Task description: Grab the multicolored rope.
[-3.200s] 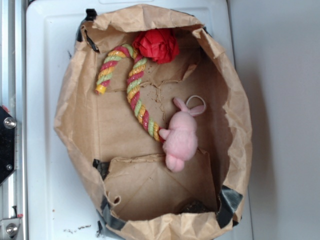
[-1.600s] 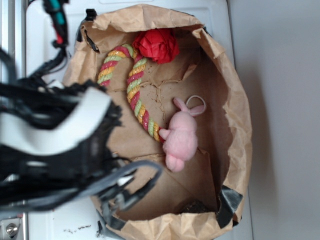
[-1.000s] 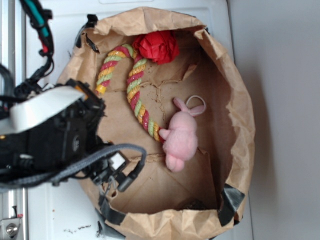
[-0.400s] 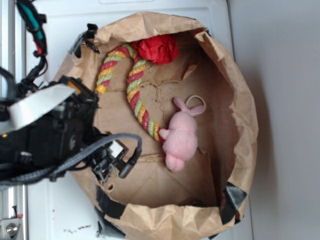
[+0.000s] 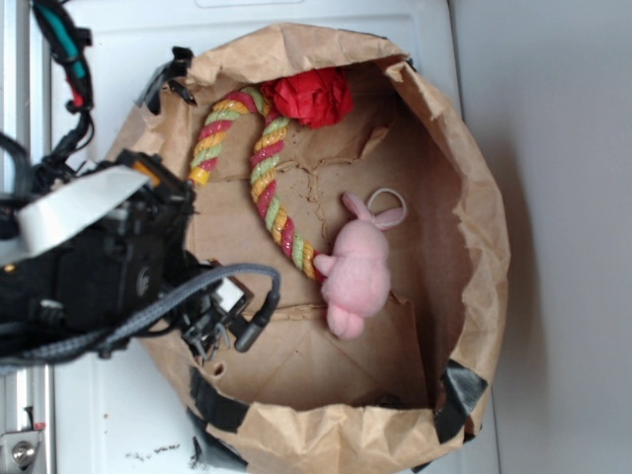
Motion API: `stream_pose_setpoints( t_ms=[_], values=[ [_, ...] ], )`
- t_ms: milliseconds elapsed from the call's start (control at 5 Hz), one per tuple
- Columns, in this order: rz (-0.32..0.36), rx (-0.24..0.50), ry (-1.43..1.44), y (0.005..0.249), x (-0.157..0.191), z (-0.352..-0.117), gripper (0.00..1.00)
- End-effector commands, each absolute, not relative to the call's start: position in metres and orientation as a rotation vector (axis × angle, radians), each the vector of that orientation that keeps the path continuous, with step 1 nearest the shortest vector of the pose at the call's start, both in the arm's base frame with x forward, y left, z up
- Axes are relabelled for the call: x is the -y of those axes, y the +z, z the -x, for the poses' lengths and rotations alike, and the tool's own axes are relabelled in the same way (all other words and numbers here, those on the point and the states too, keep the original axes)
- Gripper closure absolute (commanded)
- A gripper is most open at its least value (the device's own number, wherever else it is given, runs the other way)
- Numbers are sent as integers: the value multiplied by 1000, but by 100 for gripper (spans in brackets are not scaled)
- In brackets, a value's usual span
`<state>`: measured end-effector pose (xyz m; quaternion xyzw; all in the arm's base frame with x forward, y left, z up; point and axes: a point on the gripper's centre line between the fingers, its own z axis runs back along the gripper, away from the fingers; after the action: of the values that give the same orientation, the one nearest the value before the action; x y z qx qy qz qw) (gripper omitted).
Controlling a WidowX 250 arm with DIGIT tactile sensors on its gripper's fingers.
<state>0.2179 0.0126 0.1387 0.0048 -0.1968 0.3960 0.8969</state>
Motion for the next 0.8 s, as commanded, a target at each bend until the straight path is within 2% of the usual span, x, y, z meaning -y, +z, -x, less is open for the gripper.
stream_pose_setpoints(
  t_ms=[0, 400, 600],
  values=[
    [-29, 441, 934, 146, -17, -241, 0],
    [-43, 446, 1067, 144, -16, -274, 0],
    [-16, 424, 1211, 140, -22, -276, 0]
  ],
)
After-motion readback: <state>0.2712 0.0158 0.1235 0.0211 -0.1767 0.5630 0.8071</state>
